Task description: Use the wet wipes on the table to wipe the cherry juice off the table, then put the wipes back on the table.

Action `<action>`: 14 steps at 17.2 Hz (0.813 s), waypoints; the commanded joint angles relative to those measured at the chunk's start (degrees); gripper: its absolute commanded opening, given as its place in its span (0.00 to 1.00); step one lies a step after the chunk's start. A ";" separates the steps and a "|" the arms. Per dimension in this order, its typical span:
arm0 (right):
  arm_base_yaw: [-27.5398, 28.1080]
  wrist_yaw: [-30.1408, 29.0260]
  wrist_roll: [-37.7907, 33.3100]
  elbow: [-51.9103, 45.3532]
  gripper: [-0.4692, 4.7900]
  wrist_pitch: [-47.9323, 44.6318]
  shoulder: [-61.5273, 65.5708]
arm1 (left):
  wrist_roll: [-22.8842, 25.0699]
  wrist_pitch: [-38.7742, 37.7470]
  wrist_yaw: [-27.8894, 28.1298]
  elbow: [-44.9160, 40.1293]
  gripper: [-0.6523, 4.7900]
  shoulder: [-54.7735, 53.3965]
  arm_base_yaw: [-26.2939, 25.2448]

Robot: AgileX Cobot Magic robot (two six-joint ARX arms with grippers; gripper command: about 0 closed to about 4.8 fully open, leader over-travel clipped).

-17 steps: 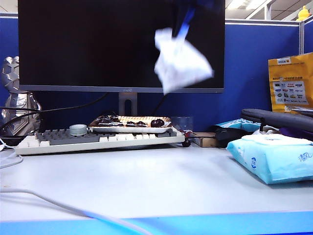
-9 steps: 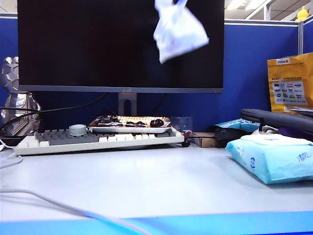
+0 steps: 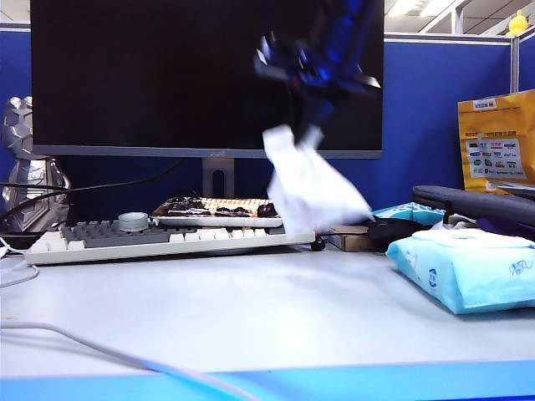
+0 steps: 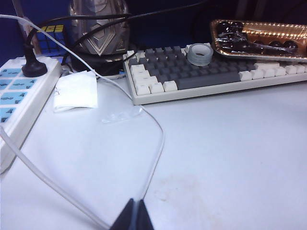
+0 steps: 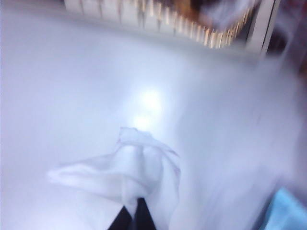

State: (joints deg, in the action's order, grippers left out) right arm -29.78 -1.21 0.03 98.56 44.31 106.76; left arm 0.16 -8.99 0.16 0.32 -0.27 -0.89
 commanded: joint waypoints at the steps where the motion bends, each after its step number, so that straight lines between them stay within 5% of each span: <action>1: -0.04 0.00 -0.04 -3.50 0.08 -3.15 0.11 | -0.17 -0.74 -0.17 -0.02 0.11 0.17 -0.02; 8: -0.07 2.25 0.02 -7.89 0.08 -0.55 4.28 | -0.17 -0.74 -0.17 -0.02 0.11 0.17 -0.02; 14: -0.20 -3.32 -0.02 -8.13 0.08 -0.85 9.70 | -0.17 -0.79 0.28 0.04 0.11 0.17 1.03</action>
State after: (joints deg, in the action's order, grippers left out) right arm -29.78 -2.37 0.03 90.39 43.86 115.94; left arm 0.16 -8.97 0.16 0.32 -0.27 -0.86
